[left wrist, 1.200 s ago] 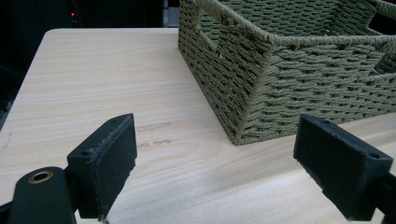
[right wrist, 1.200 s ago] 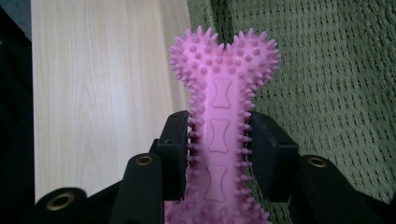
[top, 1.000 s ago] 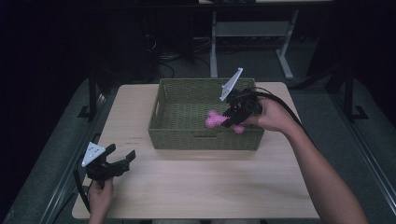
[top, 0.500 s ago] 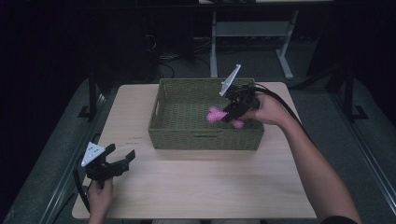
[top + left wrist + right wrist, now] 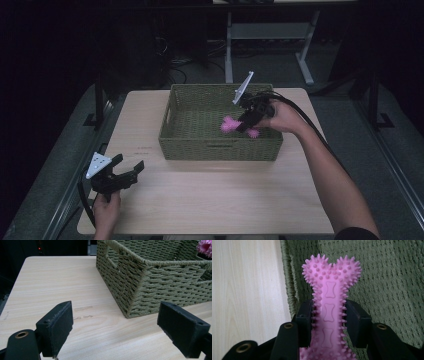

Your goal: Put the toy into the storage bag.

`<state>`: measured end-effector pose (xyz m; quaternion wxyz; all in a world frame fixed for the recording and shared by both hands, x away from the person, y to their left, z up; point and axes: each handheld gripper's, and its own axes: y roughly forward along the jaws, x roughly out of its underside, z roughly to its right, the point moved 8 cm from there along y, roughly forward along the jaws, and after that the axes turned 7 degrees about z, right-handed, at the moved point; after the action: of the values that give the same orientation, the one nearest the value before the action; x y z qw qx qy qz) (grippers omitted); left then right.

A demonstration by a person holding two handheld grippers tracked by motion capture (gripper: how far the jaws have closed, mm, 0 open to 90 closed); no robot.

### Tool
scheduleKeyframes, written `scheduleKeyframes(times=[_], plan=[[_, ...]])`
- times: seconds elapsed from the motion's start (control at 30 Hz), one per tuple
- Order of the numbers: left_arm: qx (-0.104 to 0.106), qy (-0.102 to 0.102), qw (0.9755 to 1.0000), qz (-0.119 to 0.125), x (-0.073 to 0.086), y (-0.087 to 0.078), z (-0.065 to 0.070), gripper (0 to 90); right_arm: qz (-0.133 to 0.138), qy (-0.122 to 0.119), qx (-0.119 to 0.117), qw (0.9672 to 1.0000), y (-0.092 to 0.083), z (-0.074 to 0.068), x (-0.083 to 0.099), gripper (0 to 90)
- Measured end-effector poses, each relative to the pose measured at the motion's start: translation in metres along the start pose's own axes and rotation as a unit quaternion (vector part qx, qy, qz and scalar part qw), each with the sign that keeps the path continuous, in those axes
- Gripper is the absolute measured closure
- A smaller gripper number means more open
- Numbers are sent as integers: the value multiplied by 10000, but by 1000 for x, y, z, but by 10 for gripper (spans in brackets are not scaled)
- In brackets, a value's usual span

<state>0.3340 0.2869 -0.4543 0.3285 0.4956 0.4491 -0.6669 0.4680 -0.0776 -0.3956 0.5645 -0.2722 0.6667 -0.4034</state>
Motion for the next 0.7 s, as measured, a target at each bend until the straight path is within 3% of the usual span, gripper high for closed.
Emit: scheduleKeyframes(times=[0.7], plan=[[-13,-18,10000,25,-1,-2,-1,128,-158,147,-136,9997,22,11,9,585]])
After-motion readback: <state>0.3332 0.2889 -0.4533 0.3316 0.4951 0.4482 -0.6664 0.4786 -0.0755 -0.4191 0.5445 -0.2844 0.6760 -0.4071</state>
